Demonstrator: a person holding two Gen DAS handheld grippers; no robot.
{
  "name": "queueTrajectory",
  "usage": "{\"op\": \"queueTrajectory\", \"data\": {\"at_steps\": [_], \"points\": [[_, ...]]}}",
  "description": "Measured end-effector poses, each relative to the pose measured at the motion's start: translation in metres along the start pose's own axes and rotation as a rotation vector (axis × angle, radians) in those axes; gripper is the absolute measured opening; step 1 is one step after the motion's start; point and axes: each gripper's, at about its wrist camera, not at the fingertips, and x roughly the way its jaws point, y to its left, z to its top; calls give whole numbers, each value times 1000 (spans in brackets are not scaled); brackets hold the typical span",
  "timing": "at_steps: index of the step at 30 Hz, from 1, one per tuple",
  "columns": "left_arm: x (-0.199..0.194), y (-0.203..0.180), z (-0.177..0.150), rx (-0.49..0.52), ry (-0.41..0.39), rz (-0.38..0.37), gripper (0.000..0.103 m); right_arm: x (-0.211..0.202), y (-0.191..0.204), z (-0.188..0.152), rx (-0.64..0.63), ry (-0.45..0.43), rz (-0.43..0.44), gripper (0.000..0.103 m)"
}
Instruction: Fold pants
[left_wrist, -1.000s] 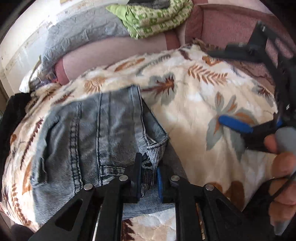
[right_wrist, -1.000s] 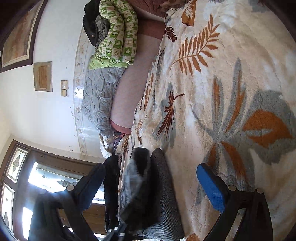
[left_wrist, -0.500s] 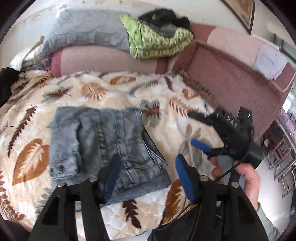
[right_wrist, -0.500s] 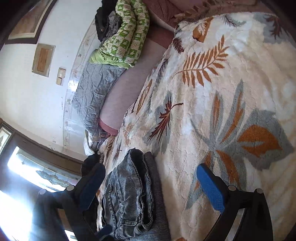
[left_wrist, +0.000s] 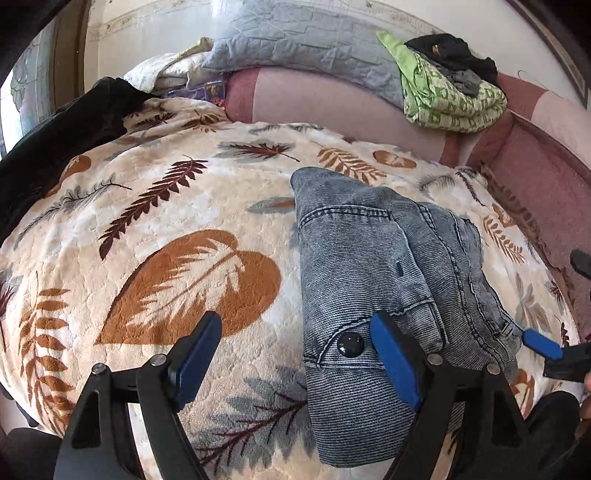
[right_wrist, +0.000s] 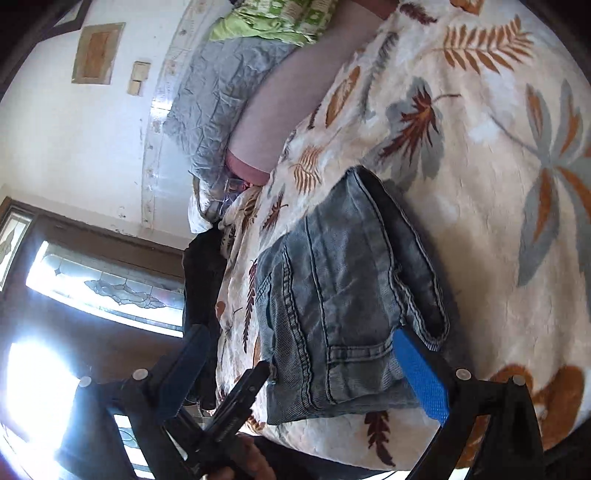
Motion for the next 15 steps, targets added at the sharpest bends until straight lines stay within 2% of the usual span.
{"op": "queueTrajectory", "data": {"at_steps": [2,4,8,10,11,13,14,15], "points": [[3,8,2,-47,15,-31,83,-8,-8,-5,4,-35,-63,100],[7,13,2,-93,35,-59,83,-14,-17,-5,40,-49,-90,100],[7,11,1,-95,30,-64,83,-7,-9,-8,17,-24,-86,100],[7,11,2,-95,28,-64,83,7,-4,-8,-1,2,-146,100],[7,12,1,-98,29,-66,83,13,-6,-8,12,13,-188,97],[7,13,0,-101,29,-69,83,21,-10,-9,29,20,-215,88],[6,13,0,-99,28,-69,83,23,-8,-10,10,17,-236,80],[6,13,0,-97,27,-66,83,25,-6,-10,-7,23,-256,65]]}}
